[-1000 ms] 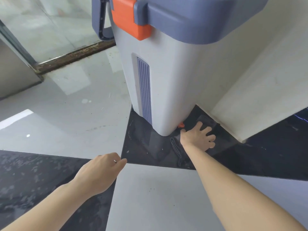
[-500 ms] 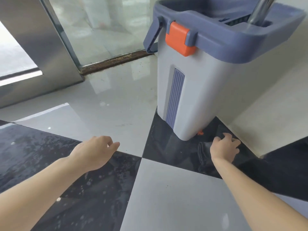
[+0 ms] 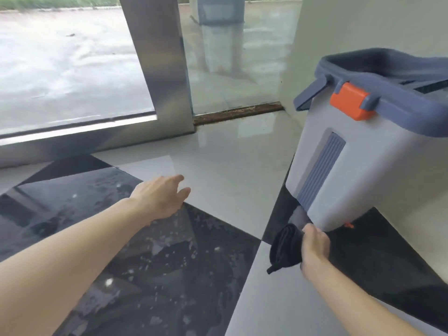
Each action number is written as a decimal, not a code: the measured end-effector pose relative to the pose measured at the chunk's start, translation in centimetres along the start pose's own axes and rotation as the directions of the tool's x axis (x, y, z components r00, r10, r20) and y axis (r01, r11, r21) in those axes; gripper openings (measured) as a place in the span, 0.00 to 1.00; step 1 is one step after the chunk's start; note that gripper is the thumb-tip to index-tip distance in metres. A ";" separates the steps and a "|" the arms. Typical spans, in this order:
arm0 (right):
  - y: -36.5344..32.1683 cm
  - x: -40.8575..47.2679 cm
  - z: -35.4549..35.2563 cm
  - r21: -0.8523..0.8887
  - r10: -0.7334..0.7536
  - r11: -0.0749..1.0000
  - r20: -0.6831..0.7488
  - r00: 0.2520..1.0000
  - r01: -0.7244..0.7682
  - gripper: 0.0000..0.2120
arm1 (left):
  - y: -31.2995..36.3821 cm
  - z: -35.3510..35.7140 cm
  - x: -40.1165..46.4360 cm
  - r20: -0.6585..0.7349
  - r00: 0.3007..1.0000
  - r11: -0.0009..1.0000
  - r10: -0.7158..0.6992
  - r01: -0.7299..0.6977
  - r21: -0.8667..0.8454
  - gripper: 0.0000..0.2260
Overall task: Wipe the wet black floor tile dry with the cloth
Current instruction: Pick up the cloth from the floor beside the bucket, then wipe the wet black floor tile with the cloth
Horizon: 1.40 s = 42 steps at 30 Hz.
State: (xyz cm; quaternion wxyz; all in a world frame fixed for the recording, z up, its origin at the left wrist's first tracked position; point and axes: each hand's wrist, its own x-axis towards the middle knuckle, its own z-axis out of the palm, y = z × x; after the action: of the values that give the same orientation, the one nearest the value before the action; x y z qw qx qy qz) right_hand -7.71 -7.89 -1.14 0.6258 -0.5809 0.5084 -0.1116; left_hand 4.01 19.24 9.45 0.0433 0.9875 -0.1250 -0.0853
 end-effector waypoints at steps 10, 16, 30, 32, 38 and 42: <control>-5.5 -9.5 14.1 -0.087 -0.200 0.963 0.410 0.890 0.256 0.11 | -13.2 -0.5 -5.1 -0.186 0.967 0.984 -0.174 0.178 0.009 0.23; -8.5 -13.8 19.4 0.030 0.049 0.996 0.602 0.797 -0.083 0.06 | -18.1 0.1 -3.2 -0.114 0.960 0.966 -0.257 0.260 0.012 0.22; -14.2 -27.1 35.8 -0.304 0.007 0.914 0.673 0.740 0.268 0.07 | -27.8 -3.9 -3.6 -0.040 0.901 0.823 -0.432 0.376 -0.426 0.15; -15.7 -27.7 37.5 -0.409 0.012 0.848 0.650 0.760 0.337 0.07 | -28.4 -5.5 -3.5 -0.079 0.897 0.754 -0.436 0.315 -0.576 0.13; -16.4 -25.5 42.8 -0.553 -0.095 0.657 0.613 0.785 0.512 0.11 | -27.7 -8.5 -2.5 -0.105 0.878 0.457 -0.466 0.137 -0.879 0.28; -13.0 -23.8 47.0 -0.569 -0.150 0.510 0.680 0.718 0.645 0.12 | -28.3 -6.1 -2.4 -0.081 0.873 0.499 -0.481 0.197 -0.844 0.23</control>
State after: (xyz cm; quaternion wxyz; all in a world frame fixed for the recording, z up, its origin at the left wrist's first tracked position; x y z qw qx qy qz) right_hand 23.27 34.45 12.80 0.3814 -0.9017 0.1451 0.1429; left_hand 9.65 47.58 12.80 0.4926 0.8595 0.1358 0.0140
